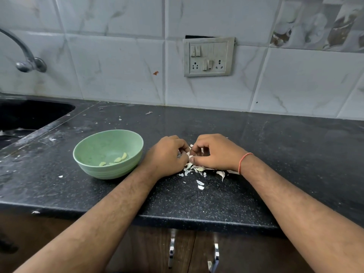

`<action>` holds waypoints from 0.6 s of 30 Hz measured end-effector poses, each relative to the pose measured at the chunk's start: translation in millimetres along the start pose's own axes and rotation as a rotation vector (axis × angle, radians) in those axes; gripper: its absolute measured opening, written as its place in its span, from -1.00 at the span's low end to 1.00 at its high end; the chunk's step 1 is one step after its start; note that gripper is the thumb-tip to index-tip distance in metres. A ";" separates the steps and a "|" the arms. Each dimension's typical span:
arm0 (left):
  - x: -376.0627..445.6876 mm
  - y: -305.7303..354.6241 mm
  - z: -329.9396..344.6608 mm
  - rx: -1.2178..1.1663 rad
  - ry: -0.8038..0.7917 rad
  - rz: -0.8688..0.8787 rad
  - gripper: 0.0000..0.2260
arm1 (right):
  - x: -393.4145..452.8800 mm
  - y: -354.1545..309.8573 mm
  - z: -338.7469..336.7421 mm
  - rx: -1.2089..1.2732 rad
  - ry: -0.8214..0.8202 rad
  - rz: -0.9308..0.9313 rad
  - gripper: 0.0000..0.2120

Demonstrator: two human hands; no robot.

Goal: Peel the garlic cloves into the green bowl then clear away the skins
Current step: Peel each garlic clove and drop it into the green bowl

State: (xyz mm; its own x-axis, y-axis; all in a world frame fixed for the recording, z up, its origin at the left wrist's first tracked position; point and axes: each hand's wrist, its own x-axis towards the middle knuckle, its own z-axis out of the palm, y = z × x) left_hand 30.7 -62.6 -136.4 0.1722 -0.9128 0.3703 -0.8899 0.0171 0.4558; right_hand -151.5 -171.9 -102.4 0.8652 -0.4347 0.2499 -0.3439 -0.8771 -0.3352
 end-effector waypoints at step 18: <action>6.7 15.3 -0.9 -0.186 0.300 0.119 -0.91 | -6.7 8.8 1.2 0.754 0.341 0.182 -0.87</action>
State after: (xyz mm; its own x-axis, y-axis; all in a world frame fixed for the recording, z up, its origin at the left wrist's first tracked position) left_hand 18.7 -68.0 -126.2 0.2133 -0.7400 0.6379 -0.8240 0.2146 0.5245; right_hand -159.9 -176.4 -108.1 0.6207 -0.7002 0.3529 -0.0275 -0.4692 -0.8826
